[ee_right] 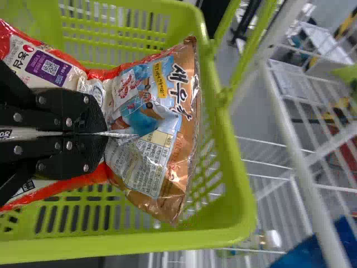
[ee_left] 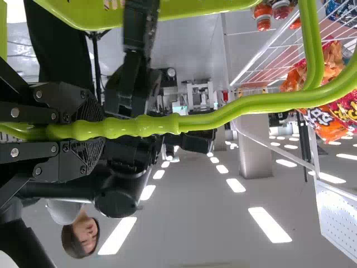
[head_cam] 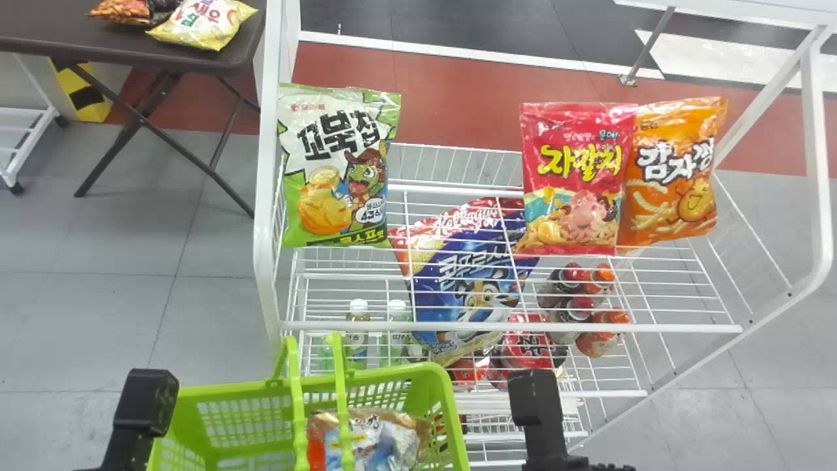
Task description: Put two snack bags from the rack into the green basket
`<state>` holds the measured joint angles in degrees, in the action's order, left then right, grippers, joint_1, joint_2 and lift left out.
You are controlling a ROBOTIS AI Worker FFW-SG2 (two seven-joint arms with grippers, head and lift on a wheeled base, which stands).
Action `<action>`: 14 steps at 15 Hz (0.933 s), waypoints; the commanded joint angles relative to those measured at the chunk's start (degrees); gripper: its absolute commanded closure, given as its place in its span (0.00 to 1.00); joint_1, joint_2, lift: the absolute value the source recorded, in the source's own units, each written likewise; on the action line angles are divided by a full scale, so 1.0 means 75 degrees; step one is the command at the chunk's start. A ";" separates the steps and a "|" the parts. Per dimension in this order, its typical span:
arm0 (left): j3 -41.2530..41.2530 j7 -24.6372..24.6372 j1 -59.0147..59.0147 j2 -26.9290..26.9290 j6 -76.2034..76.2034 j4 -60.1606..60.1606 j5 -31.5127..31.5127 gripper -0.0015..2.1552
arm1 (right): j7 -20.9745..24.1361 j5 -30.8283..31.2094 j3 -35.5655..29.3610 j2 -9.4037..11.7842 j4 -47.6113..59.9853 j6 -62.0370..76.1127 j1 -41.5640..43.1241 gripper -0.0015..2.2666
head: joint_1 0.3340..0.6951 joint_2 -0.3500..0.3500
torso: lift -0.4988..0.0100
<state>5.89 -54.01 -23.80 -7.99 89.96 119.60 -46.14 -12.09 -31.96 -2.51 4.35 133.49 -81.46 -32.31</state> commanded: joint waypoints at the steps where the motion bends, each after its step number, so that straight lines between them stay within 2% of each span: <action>1: -0.0012 0.0006 -0.0003 -0.0001 0.0009 0.0026 0.0000 0.59 | -0.0005 0.0043 -0.0064 0.0029 0.0611 -0.0267 -0.0192 0.00 | 1.00 0.24 | 0.97; 5: -0.0001 -0.0005 -0.0026 -0.0001 0.0009 0.0108 0.0000 0.59 | -0.0028 0.0465 -0.0216 0.0041 0.1302 -0.0009 -0.0298 0.03 | 1.00 0.19 | 0.97; 8: 0.0058 -0.0029 -0.0085 -0.0025 0.0009 0.0143 -0.0012 0.59 | -0.0122 0.1227 -0.0275 0.0041 0.1173 0.3343 -0.0462 0.03 | 1.00 0.16 | 0.97; 11: 0.0093 -0.0040 -0.0108 -0.0001 0.0009 0.0155 -0.0012 0.59 | -0.0227 0.1578 -0.0743 0.0041 0.0365 0.4421 0.0405 0.03 | 1.00 0.11 | 0.97; 12: 0.0093 -0.0029 -0.0096 -0.0001 0.0009 0.0143 -0.0012 0.59 | -0.0227 0.1614 -0.0872 0.0041 -0.0092 0.5358 0.0733 0.03 | 1.00 0.09 | 0.97; 14: 0.0081 -0.0029 -0.0073 -0.0013 0.0009 0.0108 0.0000 0.59 | -0.0216 0.2153 -0.1001 0.0029 -0.1100 0.5944 0.1741 0.04 | 1.00 0.03 | 0.97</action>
<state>6.58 -54.24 -24.46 -8.00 89.96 120.60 -46.18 -13.79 -18.41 -9.27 4.65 130.62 -40.31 -24.58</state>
